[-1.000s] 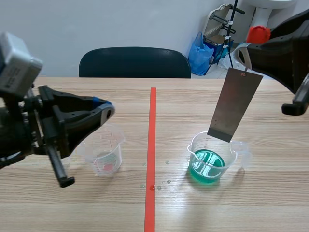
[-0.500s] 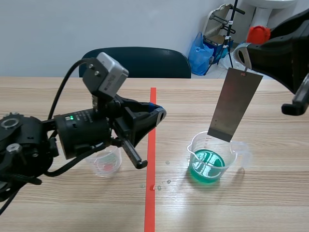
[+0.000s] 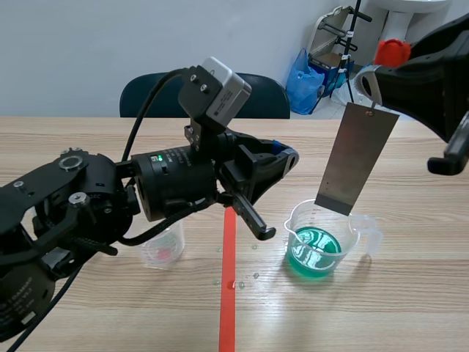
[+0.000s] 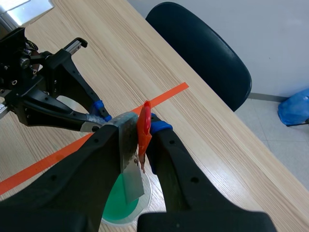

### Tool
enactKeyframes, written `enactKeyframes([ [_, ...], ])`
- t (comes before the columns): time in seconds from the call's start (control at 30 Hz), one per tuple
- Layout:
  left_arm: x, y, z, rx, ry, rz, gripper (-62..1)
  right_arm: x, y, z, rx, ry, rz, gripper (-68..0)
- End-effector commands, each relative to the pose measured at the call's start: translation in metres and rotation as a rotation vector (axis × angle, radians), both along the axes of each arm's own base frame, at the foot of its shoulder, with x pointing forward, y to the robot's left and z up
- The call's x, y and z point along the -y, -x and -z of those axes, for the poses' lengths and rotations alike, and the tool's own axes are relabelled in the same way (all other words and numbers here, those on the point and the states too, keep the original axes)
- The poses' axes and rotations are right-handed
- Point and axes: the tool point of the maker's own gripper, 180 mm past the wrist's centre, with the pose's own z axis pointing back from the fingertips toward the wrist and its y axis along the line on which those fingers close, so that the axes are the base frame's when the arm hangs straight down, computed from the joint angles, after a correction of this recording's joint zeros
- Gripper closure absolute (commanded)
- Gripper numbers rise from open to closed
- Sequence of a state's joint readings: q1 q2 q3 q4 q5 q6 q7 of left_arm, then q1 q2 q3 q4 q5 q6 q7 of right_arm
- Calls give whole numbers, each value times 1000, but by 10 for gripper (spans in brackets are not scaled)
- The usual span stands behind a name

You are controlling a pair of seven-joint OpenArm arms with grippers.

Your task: Do the redox reaction experiment

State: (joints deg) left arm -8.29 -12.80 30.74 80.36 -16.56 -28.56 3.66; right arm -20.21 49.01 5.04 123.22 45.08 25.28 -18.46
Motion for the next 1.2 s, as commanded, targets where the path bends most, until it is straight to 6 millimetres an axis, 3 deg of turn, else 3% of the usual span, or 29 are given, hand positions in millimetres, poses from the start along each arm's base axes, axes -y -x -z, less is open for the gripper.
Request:
enactKeyframes([
  [0.0,5,-1,-9,13,31,7,-41,-1,-2,-6,21,-14,-2,-6],
  [0.17,13,4,-6,0,33,33,-41,-1,-2,-6,21,-14,-2,-6],
  [0.73,13,3,-7,9,29,36,-41,-1,-2,-6,21,-14,-2,-6],
  [0.9,11,2,0,32,-22,32,-41,-1,-2,-6,21,-14,-2,-6],
  [1.03,-12,-5,8,25,-33,-27,-41,-1,-2,-6,21,-14,-2,-6],
  [1.17,-58,-13,21,16,-55,-130,-41,-1,-2,-6,21,-14,-2,-6],
])
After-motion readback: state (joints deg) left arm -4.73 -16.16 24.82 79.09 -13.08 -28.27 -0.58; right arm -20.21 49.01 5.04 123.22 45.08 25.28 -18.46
